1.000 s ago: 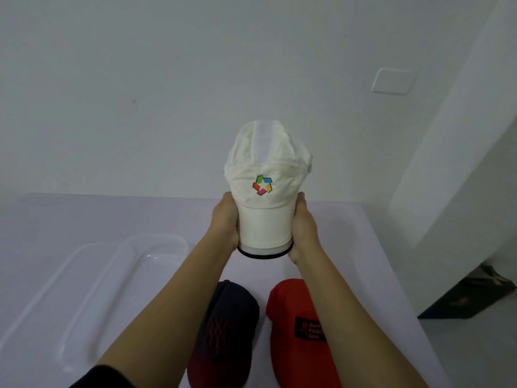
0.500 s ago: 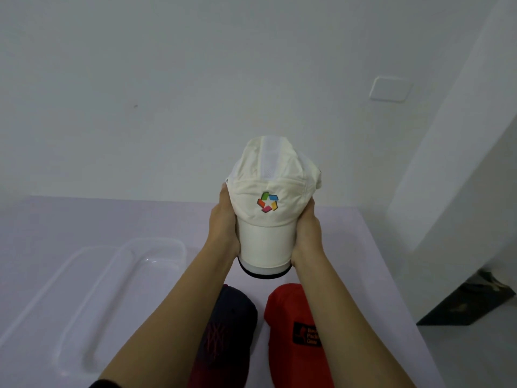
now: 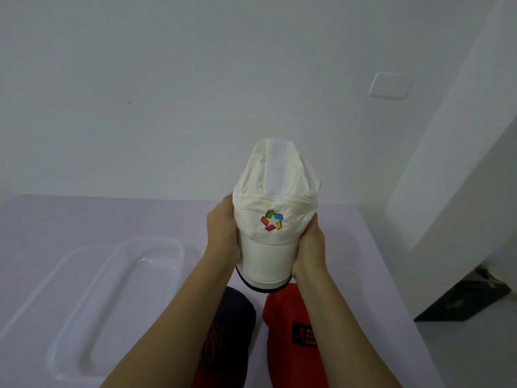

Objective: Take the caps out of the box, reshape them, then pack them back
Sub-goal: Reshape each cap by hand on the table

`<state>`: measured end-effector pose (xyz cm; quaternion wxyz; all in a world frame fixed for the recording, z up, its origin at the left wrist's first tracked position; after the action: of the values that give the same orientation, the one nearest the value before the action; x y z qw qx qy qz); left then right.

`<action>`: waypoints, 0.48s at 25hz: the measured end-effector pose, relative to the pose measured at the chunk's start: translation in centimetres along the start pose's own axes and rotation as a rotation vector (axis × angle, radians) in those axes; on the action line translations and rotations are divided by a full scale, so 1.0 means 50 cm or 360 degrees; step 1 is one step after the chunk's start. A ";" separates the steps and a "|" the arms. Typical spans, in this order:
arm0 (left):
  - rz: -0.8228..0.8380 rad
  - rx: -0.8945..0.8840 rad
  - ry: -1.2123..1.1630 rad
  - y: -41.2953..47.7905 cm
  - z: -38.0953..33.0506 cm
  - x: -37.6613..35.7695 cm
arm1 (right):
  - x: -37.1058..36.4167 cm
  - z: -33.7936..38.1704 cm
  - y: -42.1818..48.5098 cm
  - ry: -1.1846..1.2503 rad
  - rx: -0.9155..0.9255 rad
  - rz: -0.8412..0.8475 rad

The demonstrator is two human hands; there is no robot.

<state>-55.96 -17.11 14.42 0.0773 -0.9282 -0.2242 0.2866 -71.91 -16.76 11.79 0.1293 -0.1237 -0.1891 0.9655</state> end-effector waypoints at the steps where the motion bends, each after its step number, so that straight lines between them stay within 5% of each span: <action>1: -0.0006 -0.0035 0.0018 0.001 -0.002 0.000 | 0.002 0.002 0.005 0.0014 0.0026 -0.0022; 5: 0.0219 0.0076 0.0111 0.013 -0.003 -0.006 | 0.013 0.006 0.023 -0.0135 0.0054 0.0059; 12: 0.0896 0.0611 -0.0418 -0.021 0.008 -0.023 | 0.009 0.006 -0.044 0.0432 0.0139 0.1150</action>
<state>-57.43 -16.73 14.96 0.1387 -0.8775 0.0900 0.4502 -71.98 -14.76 12.84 -0.1902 -0.3035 -0.0733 0.9308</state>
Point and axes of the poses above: each hand's wrist, its own y-axis towards the middle knuckle, its own x-axis out of the back of the hand, z = x × y, the point moved 6 cm from there along y, towards the middle knuckle, and after that the axes turned 11 degrees about -y, right-handed, at the moved point
